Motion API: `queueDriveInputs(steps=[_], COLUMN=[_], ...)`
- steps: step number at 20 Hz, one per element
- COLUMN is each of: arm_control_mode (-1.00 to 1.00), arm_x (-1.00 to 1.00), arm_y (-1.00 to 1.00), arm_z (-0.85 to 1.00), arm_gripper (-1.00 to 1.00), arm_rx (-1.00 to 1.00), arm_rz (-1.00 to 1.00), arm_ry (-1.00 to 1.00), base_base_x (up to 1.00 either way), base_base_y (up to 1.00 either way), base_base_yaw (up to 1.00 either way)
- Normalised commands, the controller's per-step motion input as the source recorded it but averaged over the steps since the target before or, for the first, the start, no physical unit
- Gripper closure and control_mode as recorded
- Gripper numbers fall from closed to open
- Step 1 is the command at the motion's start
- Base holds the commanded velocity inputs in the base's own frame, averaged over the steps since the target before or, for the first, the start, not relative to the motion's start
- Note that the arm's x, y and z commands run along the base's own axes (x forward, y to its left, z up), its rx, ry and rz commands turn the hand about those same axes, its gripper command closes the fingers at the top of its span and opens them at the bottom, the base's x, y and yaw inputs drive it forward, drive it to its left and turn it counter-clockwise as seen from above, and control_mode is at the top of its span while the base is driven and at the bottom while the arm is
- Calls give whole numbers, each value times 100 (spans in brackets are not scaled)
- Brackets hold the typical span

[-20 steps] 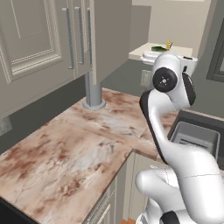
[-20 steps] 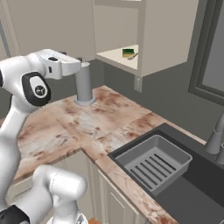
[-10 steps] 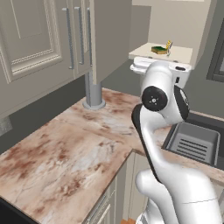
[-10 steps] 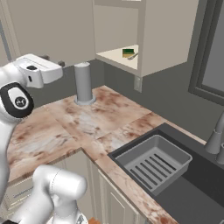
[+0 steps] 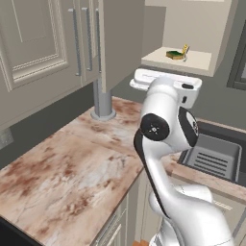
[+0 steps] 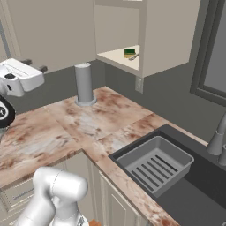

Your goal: Pick up the dish brush and sponge from the sink, and place them back in the cabinet, and close the cabinet door.

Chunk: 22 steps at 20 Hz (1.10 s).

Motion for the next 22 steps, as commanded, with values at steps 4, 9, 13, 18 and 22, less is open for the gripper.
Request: queueDriveInputs(steps=[4,9,13,18,22], arm_control_mode=[-100,-100,-100,-100,-100], arm_x=[-36,-30,-16,-2,1], arm_y=[38,36,43,35,20], arm_z=[0,0,0,0,-1], arm_gripper=[-100,-100,-100,-100,-100], arm_rx=[-1,0,-3,-1,0], arm_rz=[0,0,0,0,0], arm_ry=[-5,-1,-1,0,0], base_base_x=[0,0,0,0,0], base_base_y=[0,0,0,0,0], base_base_yaw=[0,0,0,0,0])
